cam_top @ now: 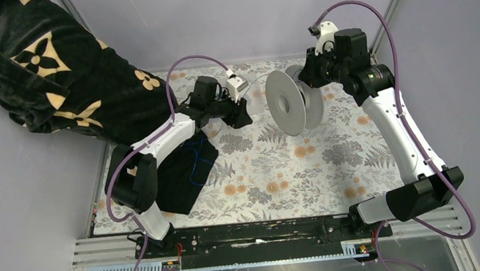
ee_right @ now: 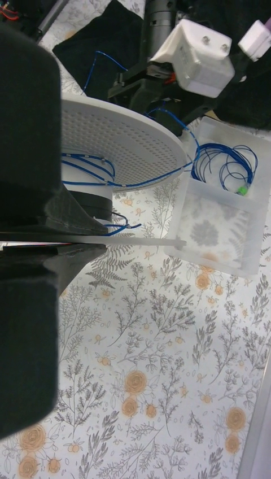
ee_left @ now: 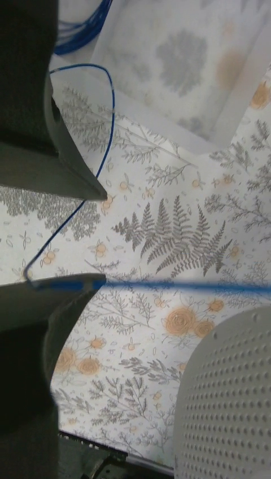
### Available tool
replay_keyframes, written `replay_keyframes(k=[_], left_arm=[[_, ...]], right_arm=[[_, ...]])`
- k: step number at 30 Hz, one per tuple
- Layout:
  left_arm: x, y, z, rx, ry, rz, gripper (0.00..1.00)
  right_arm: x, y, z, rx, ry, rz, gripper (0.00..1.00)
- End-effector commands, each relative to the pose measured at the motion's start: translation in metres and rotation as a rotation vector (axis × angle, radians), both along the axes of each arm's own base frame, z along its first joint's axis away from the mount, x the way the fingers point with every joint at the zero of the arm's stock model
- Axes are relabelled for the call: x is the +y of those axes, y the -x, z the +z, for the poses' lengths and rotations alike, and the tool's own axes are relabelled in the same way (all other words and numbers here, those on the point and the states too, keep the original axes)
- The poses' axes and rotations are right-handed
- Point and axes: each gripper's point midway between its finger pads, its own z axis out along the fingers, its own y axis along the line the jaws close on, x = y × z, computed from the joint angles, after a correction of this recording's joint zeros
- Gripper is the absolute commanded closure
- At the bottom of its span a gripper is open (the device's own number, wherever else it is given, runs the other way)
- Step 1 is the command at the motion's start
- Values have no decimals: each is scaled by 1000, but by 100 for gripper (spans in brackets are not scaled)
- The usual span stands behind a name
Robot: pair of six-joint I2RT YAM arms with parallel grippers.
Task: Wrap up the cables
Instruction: Wrap the cable around the cable reel.
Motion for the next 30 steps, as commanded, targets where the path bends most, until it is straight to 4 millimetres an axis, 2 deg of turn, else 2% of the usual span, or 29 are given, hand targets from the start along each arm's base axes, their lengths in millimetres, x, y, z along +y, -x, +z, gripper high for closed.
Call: replay_keyframes(k=[1,6,9,14,16,19,22,27,30], left_arm=[[6,-19,31,-124,59,-5,37],[7,-22,33,-161,65,-77,19],[7,-18,31,-174,74,-139,13],[7,-3,27,-219,95,-287,8],[11,4,24,-247,103,-356,1],[18,15,23,-261,111,-441,0],[27,17,26,-263,124,-469,0],[45,12,25,-295,116,-489,0],[56,-1,22,-275,96,-456,0]], right_arm=[[9,5,51,-117,-68,63,100],[12,14,51,-100,-69,98,100],[13,20,51,-92,-69,118,100],[16,27,51,-85,-70,146,100],[15,29,49,-81,-64,151,100],[15,31,45,-69,-53,158,100],[15,32,40,-54,-50,166,100],[16,32,38,-48,-47,172,100],[16,33,38,-48,-48,175,100]])
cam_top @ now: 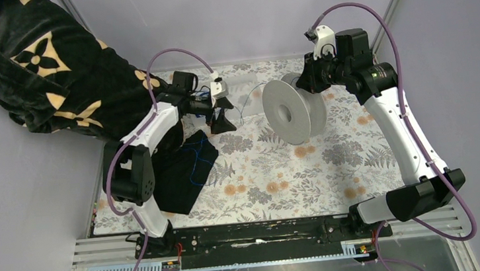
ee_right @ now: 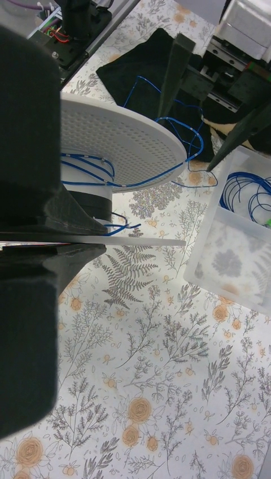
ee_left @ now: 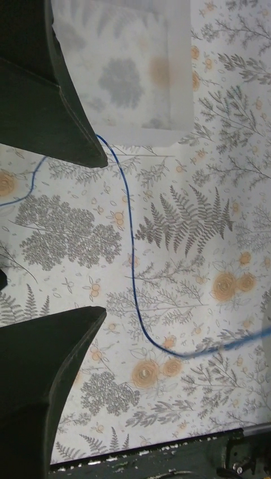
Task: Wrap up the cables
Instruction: Wrap the cable around the cable reel.
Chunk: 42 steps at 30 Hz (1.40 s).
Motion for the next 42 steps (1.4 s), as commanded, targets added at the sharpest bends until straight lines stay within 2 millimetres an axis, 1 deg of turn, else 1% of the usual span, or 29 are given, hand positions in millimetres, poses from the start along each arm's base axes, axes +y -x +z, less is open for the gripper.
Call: replay_keyframes(k=[1,5,8,10,11,13,16,17,19,20,21,24,25,29,33,37,39,42], left_arm=[[13,-14,-3,-6,-9,-5,2],[21,-50,-20,30,-85,142,14],[24,-72,-26,31,-99,239,19],[23,-79,-29,29,-101,257,22],[23,-83,-30,25,-103,261,26],[21,-83,-34,62,-100,267,36],[20,-75,-43,95,-98,245,51],[19,-72,-47,100,-100,236,60],[19,-66,-57,115,-115,226,85],[19,-63,-60,115,-124,217,95],[20,-59,-64,125,-131,207,100],[19,-39,-71,151,-158,165,100],[19,-32,-72,140,-173,156,100],[16,-5,-86,108,-246,120,100],[15,19,-105,100,-315,87,100],[12,39,-118,75,-380,53,100],[9,49,-121,52,-410,32,100],[-1,67,-120,1,-448,-15,100]], right_arm=[[5,5,40,-111,-53,36,100],[4,5,41,-112,-52,36,100],[5,5,42,-113,-55,38,100],[6,4,42,-108,-58,38,100],[6,4,42,-108,-58,38,100],[5,3,43,-111,-55,33,100],[2,-1,48,-126,-48,8,100],[1,-3,50,-128,-50,-3,100],[-1,-8,57,-136,-62,-39,100],[-2,-11,60,-142,-70,-53,100],[-3,-15,64,-148,-79,-76,100],[-9,-30,76,-171,-95,-157,100],[-10,-34,80,-175,-102,-173,100],[-11,-49,95,-167,-162,-223,100],[-15,-63,104,-146,-226,-270,100],[-22,-76,111,-160,-257,-315,100],[-28,-82,116,-187,-261,-351,100],[-40,-94,117,-227,-254,-415,100]])
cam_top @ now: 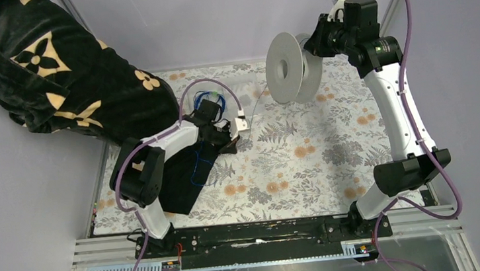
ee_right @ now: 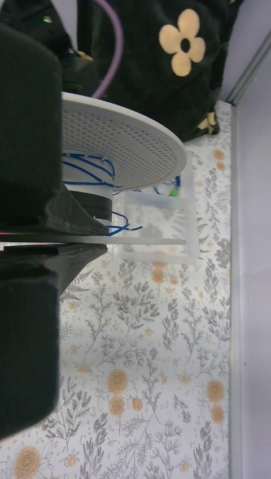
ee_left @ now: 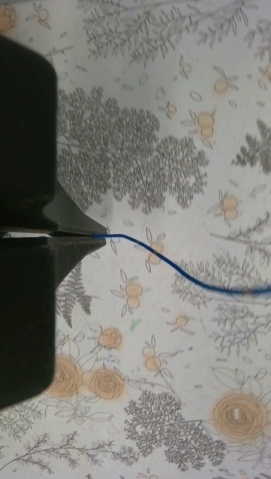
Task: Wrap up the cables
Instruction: Wrap the cable around the cable reel.
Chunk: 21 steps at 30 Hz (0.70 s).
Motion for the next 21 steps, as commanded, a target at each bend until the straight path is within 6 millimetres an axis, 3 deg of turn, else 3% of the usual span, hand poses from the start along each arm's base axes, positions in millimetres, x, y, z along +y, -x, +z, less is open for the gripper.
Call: replay_keyframes(k=[1,8,11,16,21], left_arm=[[-7,18,7,-113,-68,-81,100],[-32,55,25,-208,-117,-194,100],[-45,71,40,-236,-111,-245,100],[-73,96,83,-263,-37,-338,100],[-98,108,148,-229,109,-385,100]], right_arm=[[-17,-20,57,-205,-52,-121,100],[-37,-47,35,-221,41,-226,100],[-43,-55,16,-207,78,-249,100],[-51,-64,-16,-185,145,-270,100],[-51,-60,-43,-169,202,-261,100]])
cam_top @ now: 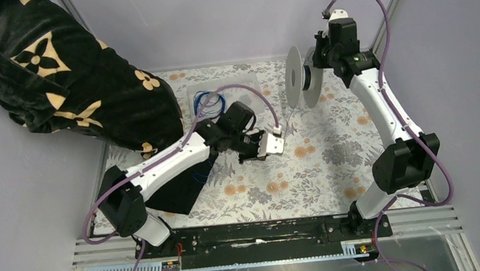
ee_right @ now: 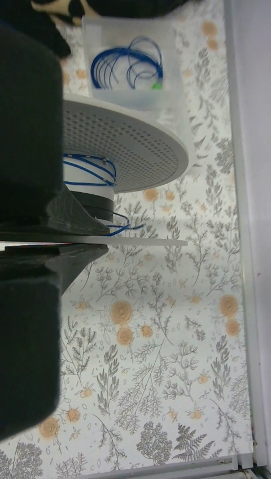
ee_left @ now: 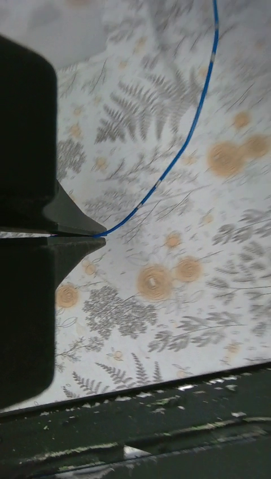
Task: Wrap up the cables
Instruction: Wrap the cable around the cable reel.
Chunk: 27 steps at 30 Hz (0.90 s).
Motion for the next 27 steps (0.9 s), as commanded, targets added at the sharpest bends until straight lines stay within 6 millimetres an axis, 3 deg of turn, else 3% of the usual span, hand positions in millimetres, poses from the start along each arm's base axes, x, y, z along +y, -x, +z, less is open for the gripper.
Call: replay_keyframes(k=[1,7,13,20,27], left_arm=[[-21,8,71,32,135,-46,100],[-47,-15,125,51,217,50,100],[-57,-44,164,67,285,190,100],[-37,-105,186,122,394,414,100],[-6,-162,185,178,452,600,100]], right_arm=[[-3,-9,27,-157,43,-13,100],[25,17,5,-142,130,93,100],[54,49,-15,-115,134,232,100],[76,87,-32,-85,97,412,100],[96,125,-36,-58,63,618,100]])
